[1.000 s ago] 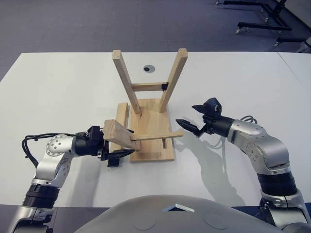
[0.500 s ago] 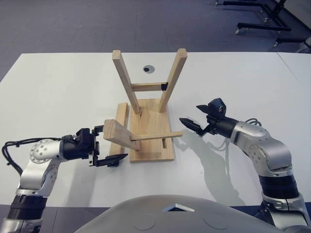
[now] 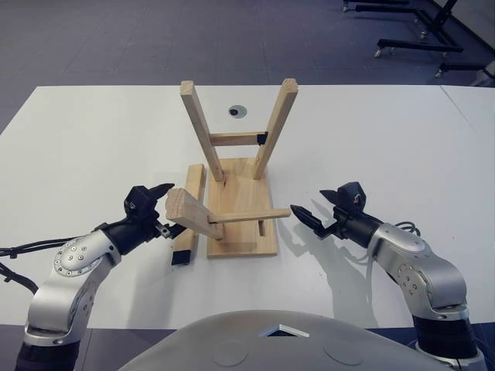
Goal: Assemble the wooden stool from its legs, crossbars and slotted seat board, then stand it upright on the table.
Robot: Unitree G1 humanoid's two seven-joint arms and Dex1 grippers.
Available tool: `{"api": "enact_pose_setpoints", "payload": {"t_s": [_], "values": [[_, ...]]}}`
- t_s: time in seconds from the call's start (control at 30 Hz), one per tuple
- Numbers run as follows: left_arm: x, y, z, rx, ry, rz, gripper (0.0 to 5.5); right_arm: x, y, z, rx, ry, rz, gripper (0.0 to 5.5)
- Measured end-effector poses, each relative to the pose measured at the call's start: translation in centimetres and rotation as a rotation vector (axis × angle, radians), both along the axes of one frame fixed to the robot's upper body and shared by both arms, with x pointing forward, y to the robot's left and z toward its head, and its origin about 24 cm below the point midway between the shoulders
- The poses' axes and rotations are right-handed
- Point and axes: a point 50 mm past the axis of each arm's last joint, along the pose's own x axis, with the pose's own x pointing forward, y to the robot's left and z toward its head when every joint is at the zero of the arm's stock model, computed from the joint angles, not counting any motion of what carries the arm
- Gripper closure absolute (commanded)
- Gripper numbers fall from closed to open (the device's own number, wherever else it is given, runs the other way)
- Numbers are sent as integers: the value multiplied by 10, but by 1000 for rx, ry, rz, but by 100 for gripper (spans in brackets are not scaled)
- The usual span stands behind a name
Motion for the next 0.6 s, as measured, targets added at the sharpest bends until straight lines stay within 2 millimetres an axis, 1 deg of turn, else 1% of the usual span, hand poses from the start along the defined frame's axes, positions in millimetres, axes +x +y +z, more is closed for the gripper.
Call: {"api": "enact_pose_setpoints", "payload": {"t_s": [0.03,0.17,0.23,0.37,0.6], "values": [[0,-1,0,10,9,11,104,-1,0,-1,-1,3,-3,10],[0,-1,4,140,40,125,104,-6,-4,-3,-2,5,-42,10],[-1,-5,2,183,53,126,104,-8,-2,-2,9,-3,-46,10],[-2,-13,3,209,84,99,104,-9,-1,-4,16,0,-67,10],[-5,-7,-7,270,193,163,104,-10,-1,-4,30,-1,-85,10]]}}
